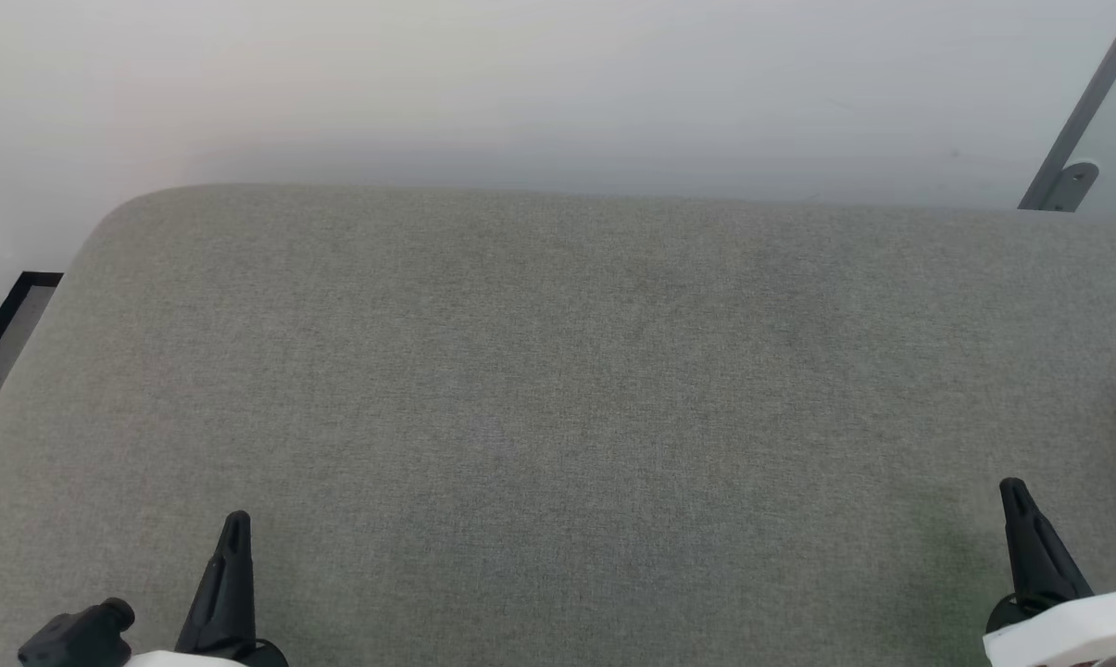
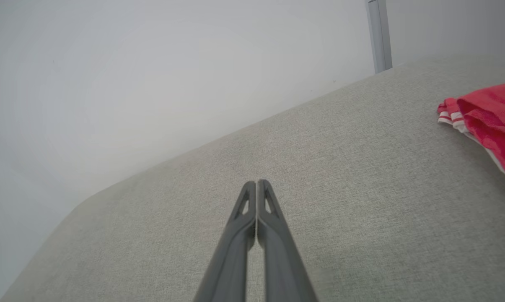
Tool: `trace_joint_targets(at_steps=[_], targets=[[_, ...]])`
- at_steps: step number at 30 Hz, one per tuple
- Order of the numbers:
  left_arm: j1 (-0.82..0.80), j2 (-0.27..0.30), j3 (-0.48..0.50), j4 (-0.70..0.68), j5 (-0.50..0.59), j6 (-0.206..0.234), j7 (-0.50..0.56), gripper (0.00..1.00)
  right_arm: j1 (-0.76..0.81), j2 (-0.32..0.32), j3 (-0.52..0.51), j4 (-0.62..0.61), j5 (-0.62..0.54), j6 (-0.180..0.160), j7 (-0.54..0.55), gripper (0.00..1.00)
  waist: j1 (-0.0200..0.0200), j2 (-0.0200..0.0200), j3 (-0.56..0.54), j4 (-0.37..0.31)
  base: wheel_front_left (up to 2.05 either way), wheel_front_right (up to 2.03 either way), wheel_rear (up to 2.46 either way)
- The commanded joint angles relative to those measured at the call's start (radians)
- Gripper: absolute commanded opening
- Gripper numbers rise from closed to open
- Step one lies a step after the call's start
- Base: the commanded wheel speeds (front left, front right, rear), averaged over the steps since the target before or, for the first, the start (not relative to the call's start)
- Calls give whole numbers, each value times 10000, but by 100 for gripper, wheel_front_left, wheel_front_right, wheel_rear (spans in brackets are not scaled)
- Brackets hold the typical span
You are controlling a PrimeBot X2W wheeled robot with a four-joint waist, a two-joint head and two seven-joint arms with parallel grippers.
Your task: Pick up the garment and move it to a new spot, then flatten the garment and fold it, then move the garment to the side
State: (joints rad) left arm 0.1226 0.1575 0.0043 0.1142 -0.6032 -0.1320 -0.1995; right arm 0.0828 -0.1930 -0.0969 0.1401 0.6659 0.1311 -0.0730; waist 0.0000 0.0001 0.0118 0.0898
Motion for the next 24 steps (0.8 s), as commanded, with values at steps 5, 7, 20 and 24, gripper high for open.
trace_joint_targets(at_steps=[5,7,20,24], targets=[[-395,12,111,1,-880,8,213,0,-384,40,-52,-29,792,-1,162,0,0,-1,-4,-37,0,0,0],[-456,-9,125,47,-1167,7,288,0,-435,82,-55,1,1049,-1,213,0,0,-1,-5,-53,0,0,0],[-815,-138,227,270,-2904,7,755,0,-725,330,-80,186,2625,-1,522,0,0,-1,-16,-159,0,0,0],[-928,-180,261,329,-3385,8,885,0,-815,402,-87,242,3065,-2,610,0,0,-1,-19,-191,0,0,0]])
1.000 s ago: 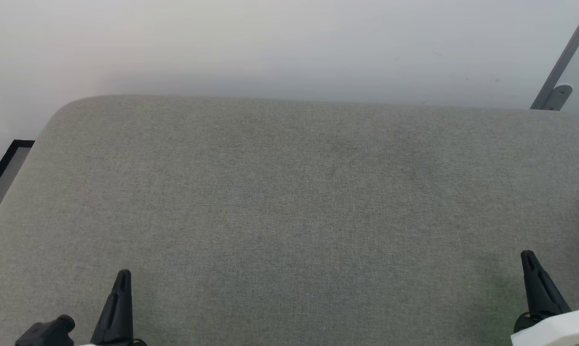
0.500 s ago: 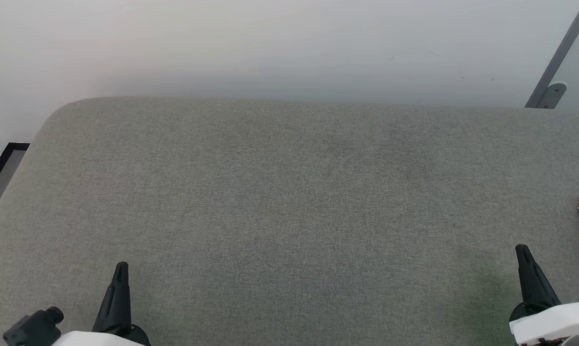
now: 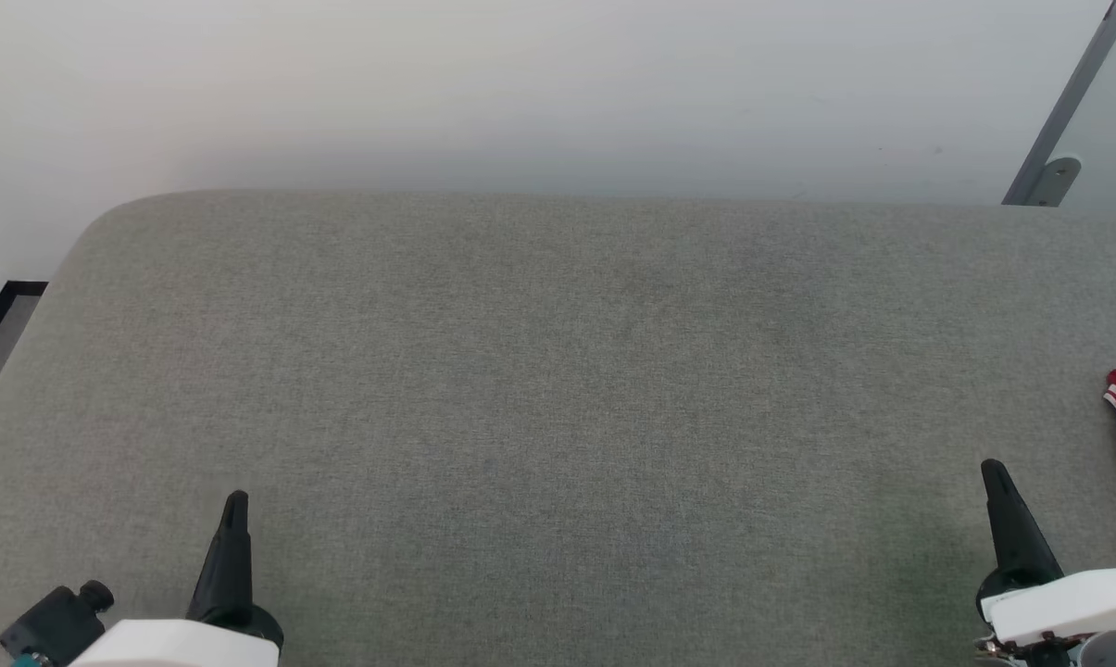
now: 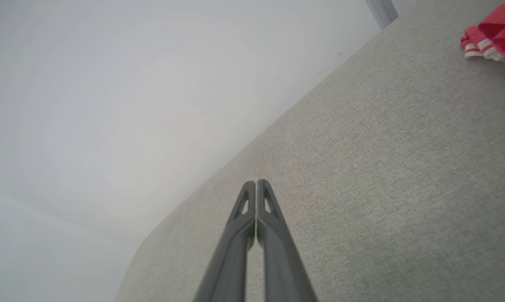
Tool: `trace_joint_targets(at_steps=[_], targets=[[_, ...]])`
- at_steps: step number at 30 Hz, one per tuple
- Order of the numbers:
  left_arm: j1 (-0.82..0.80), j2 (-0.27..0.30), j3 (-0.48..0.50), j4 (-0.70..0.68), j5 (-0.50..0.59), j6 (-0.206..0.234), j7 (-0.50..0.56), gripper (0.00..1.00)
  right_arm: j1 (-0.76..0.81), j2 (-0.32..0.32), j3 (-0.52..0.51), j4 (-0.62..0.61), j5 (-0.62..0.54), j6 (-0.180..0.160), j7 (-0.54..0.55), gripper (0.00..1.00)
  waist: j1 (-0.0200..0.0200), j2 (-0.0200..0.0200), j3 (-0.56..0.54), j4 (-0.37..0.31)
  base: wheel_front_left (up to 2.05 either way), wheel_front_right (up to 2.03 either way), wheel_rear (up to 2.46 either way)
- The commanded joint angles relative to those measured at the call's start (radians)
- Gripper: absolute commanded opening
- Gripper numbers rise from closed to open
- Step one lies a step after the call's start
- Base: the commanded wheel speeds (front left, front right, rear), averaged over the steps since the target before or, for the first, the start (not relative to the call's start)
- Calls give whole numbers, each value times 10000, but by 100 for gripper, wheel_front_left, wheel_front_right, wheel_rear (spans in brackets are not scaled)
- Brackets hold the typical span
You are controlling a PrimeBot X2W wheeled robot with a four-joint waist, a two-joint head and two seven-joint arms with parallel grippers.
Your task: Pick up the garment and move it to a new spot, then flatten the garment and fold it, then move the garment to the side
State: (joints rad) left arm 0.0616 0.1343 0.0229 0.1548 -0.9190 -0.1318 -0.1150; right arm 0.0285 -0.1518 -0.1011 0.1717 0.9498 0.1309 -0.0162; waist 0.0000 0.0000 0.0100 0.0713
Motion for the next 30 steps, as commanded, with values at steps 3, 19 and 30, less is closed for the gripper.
trace_joint_targets(at_steps=[3,19,30], targets=[[-374,19,100,-30,-589,6,139,0,-328,42,-51,-34,544,0,108,0,0,0,-3,-31,0,0,0],[-715,-136,227,178,-2155,9,604,0,-589,275,-76,140,1995,0,404,0,0,0,-15,-153,0,0,0],[-923,-233,317,325,-3188,11,912,0,-761,424,-93,264,2942,-1,593,0,0,0,-23,-243,0,0,0]])
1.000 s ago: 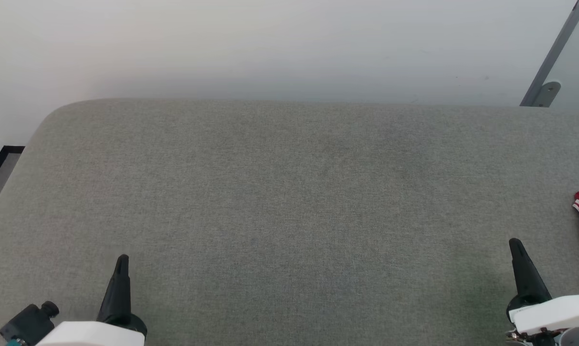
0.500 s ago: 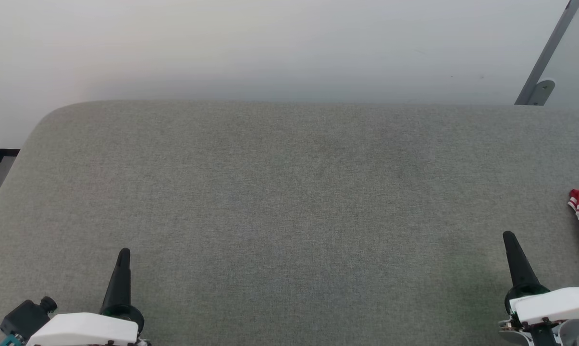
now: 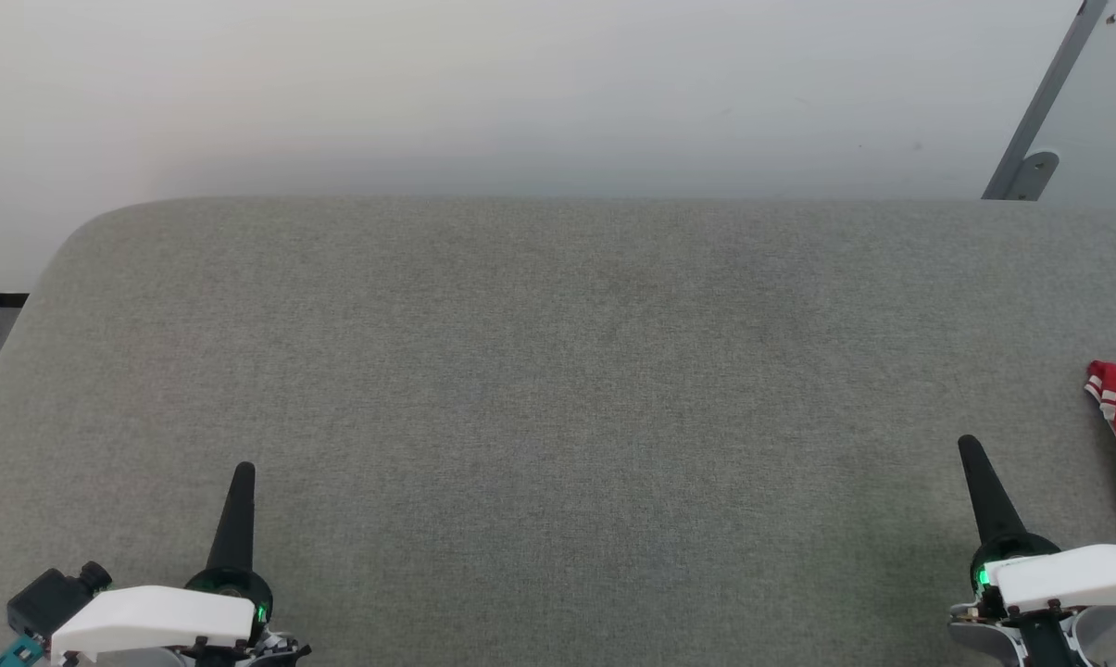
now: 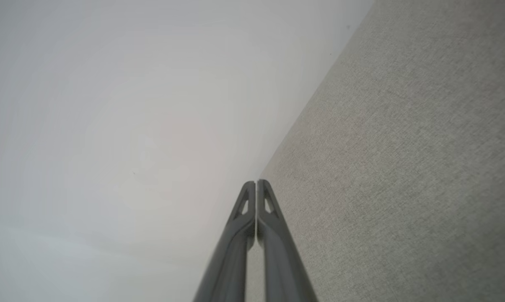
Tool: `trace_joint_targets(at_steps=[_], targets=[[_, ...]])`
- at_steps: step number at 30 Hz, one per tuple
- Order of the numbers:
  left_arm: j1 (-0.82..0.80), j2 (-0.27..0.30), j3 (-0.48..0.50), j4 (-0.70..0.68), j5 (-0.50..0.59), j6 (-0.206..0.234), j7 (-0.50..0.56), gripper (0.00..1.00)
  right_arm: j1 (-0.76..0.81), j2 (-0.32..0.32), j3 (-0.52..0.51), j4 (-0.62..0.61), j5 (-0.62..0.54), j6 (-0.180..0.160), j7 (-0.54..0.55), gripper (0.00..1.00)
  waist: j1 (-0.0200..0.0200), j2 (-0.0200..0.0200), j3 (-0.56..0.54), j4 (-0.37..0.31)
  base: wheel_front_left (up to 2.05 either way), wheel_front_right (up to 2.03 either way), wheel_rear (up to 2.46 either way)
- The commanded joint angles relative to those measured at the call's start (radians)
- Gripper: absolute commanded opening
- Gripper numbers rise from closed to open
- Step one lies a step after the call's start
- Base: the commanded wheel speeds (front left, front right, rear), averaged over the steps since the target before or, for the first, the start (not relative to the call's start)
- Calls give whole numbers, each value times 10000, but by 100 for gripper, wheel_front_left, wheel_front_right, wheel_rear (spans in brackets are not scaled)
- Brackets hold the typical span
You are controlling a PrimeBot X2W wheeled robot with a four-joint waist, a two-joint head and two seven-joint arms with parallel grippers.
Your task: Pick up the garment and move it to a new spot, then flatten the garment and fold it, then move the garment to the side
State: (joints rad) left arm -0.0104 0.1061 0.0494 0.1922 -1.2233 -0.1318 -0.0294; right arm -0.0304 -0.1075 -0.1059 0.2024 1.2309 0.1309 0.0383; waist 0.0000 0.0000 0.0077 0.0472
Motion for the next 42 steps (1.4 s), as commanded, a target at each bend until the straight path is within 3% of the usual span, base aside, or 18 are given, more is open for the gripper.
trace_joint_targets(at_steps=[1,42], targets=[[-214,40,60,-35,-210,11,78,0,-189,-6,-47,-31,212,-1,66,0,0,0,-1,-9,0,0,0],[-878,-322,391,412,-3238,19,1051,0,-686,471,-88,341,3063,-3,631,0,0,0,-34,-351,0,0,0]])
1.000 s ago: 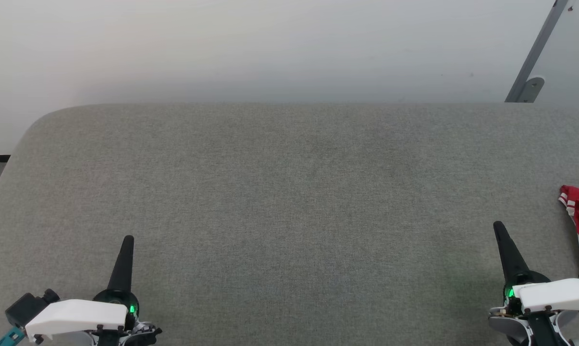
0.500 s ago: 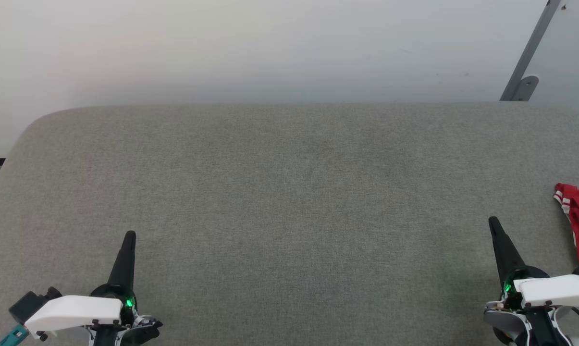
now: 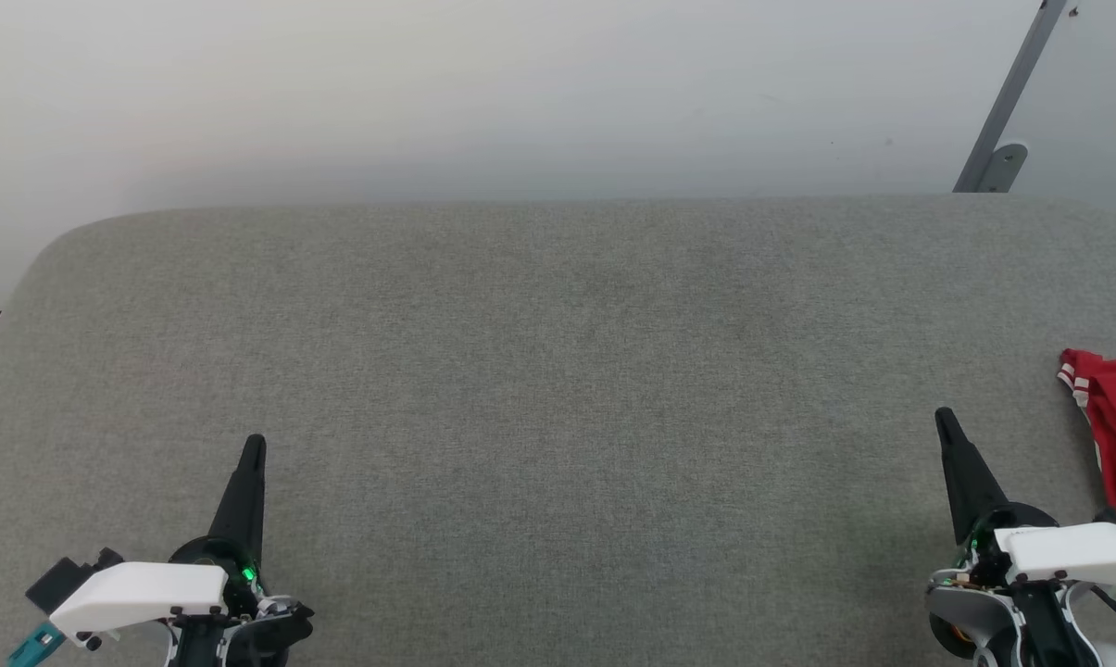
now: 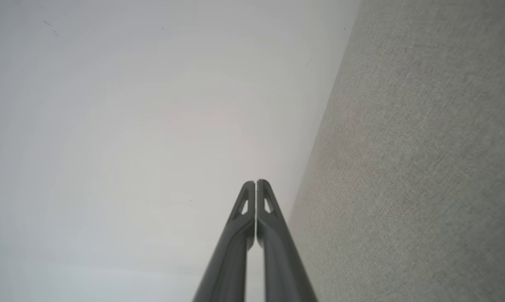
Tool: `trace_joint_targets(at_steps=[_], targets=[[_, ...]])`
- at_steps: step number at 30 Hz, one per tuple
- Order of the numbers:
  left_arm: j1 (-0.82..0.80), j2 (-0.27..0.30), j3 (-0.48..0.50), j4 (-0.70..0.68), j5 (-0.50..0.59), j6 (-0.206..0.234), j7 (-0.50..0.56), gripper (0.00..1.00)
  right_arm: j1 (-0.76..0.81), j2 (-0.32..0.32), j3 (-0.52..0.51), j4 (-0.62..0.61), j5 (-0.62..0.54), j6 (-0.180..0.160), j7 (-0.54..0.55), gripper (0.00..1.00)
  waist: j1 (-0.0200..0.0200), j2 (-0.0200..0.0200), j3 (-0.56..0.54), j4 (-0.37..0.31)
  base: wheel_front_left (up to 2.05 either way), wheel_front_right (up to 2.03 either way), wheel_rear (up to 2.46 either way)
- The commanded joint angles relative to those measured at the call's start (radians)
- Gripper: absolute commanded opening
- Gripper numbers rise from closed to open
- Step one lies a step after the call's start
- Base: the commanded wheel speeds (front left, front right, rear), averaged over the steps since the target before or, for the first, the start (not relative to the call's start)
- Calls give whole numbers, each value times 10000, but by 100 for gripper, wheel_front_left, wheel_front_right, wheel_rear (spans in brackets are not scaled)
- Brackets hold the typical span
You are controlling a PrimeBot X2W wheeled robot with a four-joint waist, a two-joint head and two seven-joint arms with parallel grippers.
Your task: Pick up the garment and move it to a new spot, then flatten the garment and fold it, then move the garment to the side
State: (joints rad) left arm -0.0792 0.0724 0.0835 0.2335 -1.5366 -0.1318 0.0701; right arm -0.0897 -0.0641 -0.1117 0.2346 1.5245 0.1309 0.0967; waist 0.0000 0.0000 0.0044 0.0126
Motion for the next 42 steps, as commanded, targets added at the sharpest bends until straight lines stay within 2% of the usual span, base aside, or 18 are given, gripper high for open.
trace_joint_targets(at_steps=[1,15,42], targets=[[-210,8,55,10,-165,19,81,0,-106,50,-30,26,182,-3,61,0,0,0,-2,-13,0,0,0],[-358,-105,150,130,-959,22,338,0,-244,169,-34,125,937,-3,201,0,0,0,-12,-126,0,0,0],[-349,-145,203,124,-851,22,380,0,-220,160,-30,114,899,-3,190,0,0,0,-13,-126,0,0,0]])
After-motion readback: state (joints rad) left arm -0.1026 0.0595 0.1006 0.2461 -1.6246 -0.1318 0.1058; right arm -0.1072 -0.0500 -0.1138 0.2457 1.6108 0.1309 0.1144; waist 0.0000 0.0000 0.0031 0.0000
